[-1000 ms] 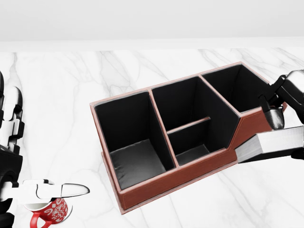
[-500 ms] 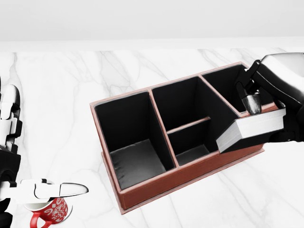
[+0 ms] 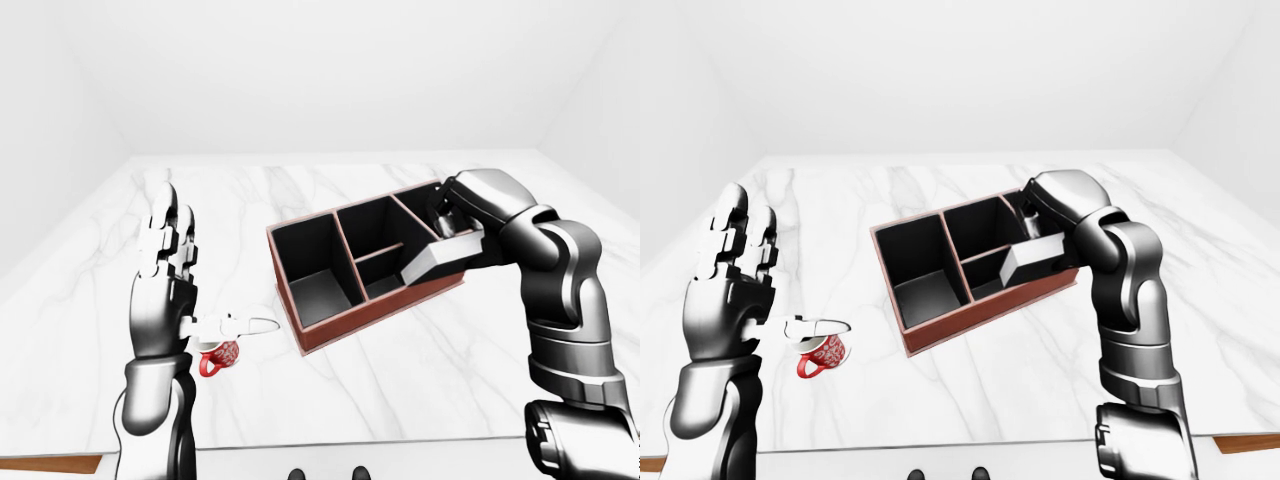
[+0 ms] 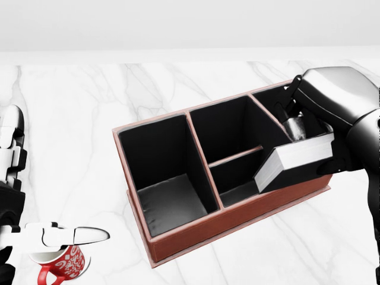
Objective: Pick up the book and place it in the back compartment of the caddy.
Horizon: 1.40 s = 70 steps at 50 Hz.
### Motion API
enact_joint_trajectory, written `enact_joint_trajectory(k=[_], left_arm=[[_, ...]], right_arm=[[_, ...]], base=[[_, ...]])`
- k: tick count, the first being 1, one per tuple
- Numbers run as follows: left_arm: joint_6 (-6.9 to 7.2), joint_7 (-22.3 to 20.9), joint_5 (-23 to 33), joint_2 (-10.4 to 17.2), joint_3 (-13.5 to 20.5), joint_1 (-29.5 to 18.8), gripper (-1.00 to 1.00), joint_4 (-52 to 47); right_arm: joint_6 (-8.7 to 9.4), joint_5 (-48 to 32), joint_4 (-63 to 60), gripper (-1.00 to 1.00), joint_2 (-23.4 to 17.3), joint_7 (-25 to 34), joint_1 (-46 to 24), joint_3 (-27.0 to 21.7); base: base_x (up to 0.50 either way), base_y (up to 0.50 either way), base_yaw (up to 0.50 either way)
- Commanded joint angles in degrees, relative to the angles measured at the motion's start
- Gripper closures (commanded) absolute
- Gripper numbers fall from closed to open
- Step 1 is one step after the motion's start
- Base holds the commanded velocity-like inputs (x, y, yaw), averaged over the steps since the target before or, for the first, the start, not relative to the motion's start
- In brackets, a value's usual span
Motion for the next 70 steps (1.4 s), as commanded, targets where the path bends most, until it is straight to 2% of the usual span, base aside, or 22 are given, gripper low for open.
enact_joint_trajectory(k=[1,34,70], left_arm=[[0.00,0.2,0.0,0.1,0.1,-0.3,-1.00,0.5],[0.00,0.4,-0.3,0.1,0.4,-0.4,-1.00,-0.1],[0.00,0.3,-0.4,0.1,0.5,-0.3,-1.00,-0.8]], right_arm=[[0.00,0.0,0.1,1.00,0.9,0.0,-0.6,0.2],[0.00,1.0,-7.5,1.00,5.9,0.0,1.7,2.8],[0.00,-5.1,0.8,1.00,7.6,0.0,0.1,4.7]], base=[[0.00,0.00,0.00],[0.00,0.00,0.00],[0.00,0.00,0.00]])
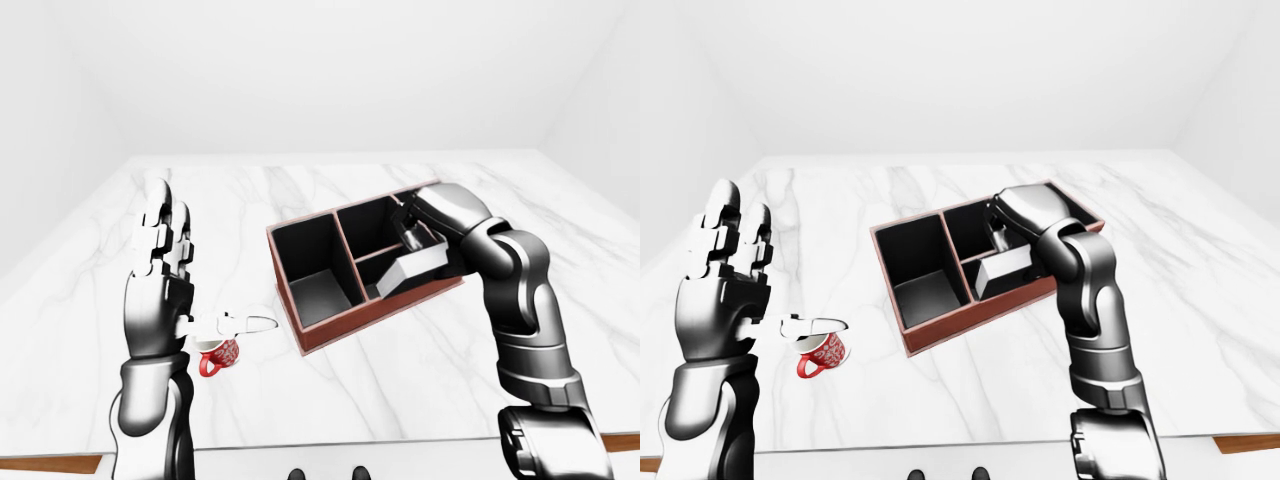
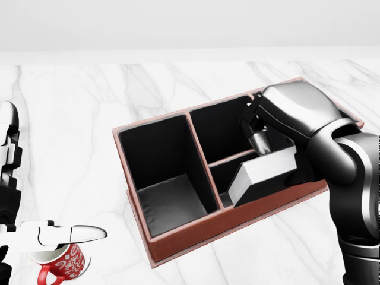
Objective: Pick up the book and place it in the back compartment of the caddy.
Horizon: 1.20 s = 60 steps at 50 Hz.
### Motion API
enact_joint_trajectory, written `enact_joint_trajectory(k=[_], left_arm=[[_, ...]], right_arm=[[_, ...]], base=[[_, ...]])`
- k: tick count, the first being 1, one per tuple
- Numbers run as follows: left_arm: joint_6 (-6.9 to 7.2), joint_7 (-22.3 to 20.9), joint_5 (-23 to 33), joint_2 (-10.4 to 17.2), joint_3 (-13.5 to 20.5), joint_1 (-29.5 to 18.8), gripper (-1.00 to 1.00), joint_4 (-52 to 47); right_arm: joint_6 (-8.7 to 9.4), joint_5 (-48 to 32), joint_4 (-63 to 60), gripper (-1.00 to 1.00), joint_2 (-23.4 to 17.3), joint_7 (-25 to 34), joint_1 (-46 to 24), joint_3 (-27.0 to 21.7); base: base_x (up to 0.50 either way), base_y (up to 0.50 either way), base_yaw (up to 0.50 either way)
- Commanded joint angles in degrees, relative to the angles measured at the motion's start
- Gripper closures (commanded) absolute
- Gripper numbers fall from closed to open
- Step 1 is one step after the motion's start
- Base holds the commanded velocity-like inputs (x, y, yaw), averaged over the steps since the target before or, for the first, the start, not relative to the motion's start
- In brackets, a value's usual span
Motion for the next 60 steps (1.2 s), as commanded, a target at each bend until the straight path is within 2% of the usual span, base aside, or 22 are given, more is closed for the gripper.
enact_joint_trajectory(k=[1,24,60], left_arm=[[0.00,-0.1,0.0,0.0,0.0,0.0,-1.00,-0.2],[0.00,0.0,-0.1,0.0,0.0,-0.1,-1.00,-0.1],[0.00,0.1,0.0,0.0,0.0,-0.1,-1.00,0.1]], right_arm=[[0.00,-1.8,1.8,1.00,0.5,0.0,-0.8,0.0],[0.00,-4.0,10.8,1.00,0.8,0.0,-8.2,1.2],[0.00,-6.0,15.1,1.00,1.6,0.0,-9.3,2.2]], base=[[0.00,0.00,0.00],[0.00,0.00,0.00],[0.00,0.00,0.00]])
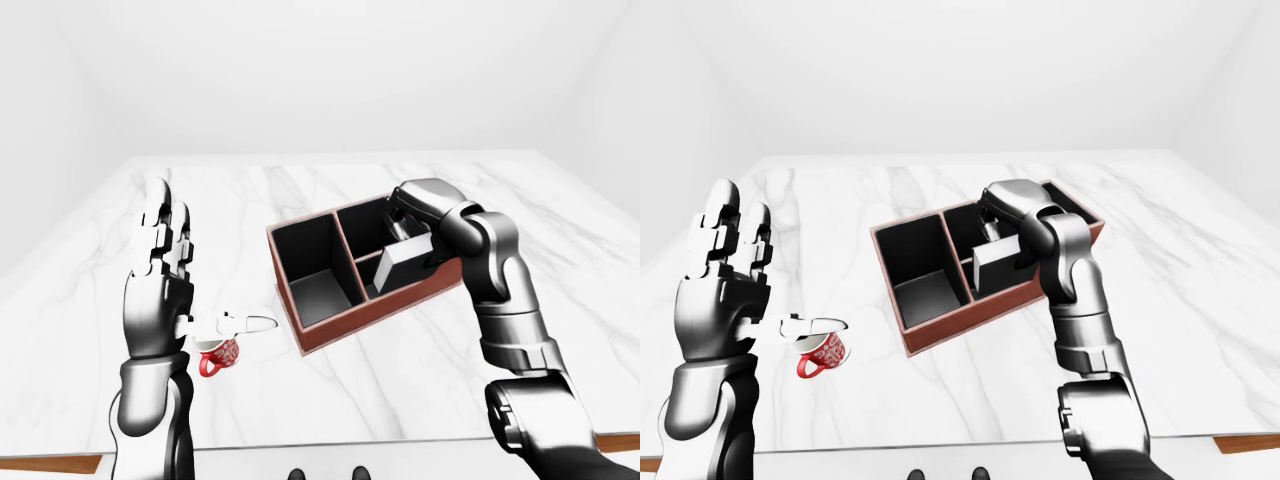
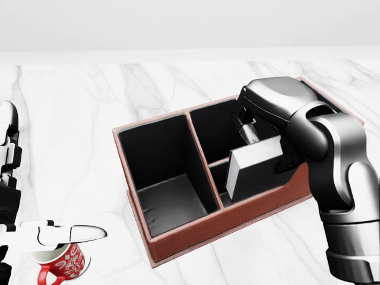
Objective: Pick up the book and place it in the back compartment of the caddy.
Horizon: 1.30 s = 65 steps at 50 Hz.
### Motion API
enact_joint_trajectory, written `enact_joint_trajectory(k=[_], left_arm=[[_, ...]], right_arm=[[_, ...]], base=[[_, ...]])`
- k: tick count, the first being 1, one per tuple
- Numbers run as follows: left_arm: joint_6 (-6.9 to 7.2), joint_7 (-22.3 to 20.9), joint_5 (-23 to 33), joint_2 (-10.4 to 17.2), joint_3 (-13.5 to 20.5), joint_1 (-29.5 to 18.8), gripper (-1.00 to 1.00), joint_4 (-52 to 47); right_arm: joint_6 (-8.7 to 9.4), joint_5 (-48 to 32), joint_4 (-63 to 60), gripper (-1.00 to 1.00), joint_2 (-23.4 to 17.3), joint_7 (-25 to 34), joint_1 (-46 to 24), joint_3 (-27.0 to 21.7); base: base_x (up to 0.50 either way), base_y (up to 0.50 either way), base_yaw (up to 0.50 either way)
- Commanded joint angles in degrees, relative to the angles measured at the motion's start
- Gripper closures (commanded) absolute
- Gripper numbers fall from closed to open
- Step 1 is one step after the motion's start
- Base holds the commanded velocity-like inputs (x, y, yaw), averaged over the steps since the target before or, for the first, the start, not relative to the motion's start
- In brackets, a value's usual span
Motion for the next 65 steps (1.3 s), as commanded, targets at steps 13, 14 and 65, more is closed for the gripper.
enact_joint_trajectory(k=[13,14,65], left_arm=[[0.00,0.1,0.1,0.0,-0.1,-0.1,-1.00,0.0],[0.00,0.1,0.1,0.0,0.0,-0.1,-1.00,0.0],[0.00,0.1,0.0,0.0,0.1,-0.1,-1.00,-0.1]], right_arm=[[0.00,-1.7,5.4,1.00,0.6,0.0,-4.8,0.1],[0.00,-1.6,5.4,1.00,0.6,0.0,-4.9,0.1],[0.00,-3.2,15.1,1.00,0.7,0.0,-11.8,1.1]], base=[[0.00,0.00,0.00],[0.00,0.00,0.00],[0.00,0.00,0.00]])
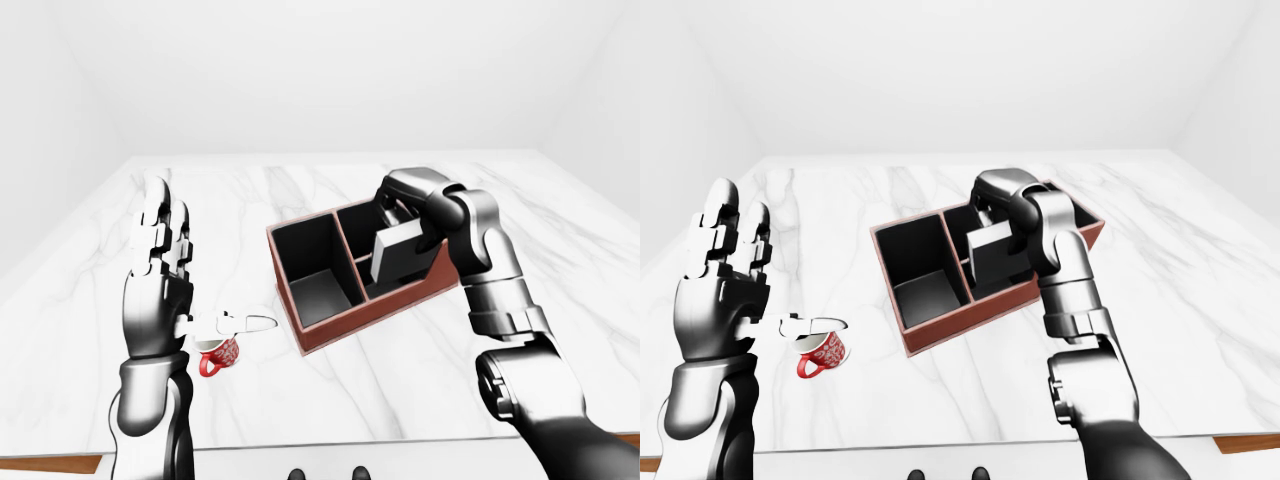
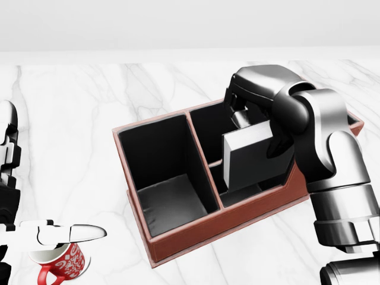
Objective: Pick up the book and place it in the back compartment of the caddy.
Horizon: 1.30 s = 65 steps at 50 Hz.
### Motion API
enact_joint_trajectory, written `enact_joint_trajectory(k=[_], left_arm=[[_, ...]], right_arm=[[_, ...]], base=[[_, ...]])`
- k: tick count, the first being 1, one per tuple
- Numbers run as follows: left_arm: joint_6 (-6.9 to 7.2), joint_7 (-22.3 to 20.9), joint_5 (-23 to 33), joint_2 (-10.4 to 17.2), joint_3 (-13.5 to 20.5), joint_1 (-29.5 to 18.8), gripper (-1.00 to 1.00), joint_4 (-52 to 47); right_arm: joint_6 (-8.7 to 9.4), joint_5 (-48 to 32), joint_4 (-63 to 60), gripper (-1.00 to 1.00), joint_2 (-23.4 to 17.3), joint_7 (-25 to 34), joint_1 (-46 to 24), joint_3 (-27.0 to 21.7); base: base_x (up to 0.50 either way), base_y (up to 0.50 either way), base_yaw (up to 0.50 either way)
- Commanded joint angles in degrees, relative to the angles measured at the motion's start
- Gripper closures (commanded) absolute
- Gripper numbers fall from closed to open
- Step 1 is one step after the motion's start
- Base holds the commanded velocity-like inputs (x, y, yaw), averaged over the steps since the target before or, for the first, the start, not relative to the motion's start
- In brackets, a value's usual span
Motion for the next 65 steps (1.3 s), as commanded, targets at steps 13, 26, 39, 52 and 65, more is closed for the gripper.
enact_joint_trajectory(k=[13,26,39,52,65], left_arm=[[0.00,0.1,0.1,-0.1,-0.2,0.0,-1.00,0.1],[0.00,0.1,0.1,0.0,-0.1,0.0,-1.00,0.0],[0.00,0.1,0.1,0.0,-0.1,-0.1,-1.00,0.1],[0.00,0.1,0.2,0.0,-0.3,0.0,-1.00,0.4],[0.00,0.2,0.2,-0.1,-0.4,0.0,-1.00,0.4]], right_arm=[[0.00,-0.7,1.2,1.00,-0.1,0.0,-1.1,-0.4],[0.00,-1.4,3.9,1.00,-0.2,0.0,-0.4,-0.3],[0.00,-1.6,5.3,1.00,0.1,0.0,-0.6,-0.1],[0.00,-1.7,6.9,1.00,0.4,0.0,-1.0,0.1],[0.00,-1.7,8.4,1.00,0.6,0.0,-0.8,0.2]], base=[[0.00,0.00,0.00],[0.00,0.00,0.00],[0.00,0.00,0.00],[0.00,0.00,0.00],[0.00,0.00,0.00]])
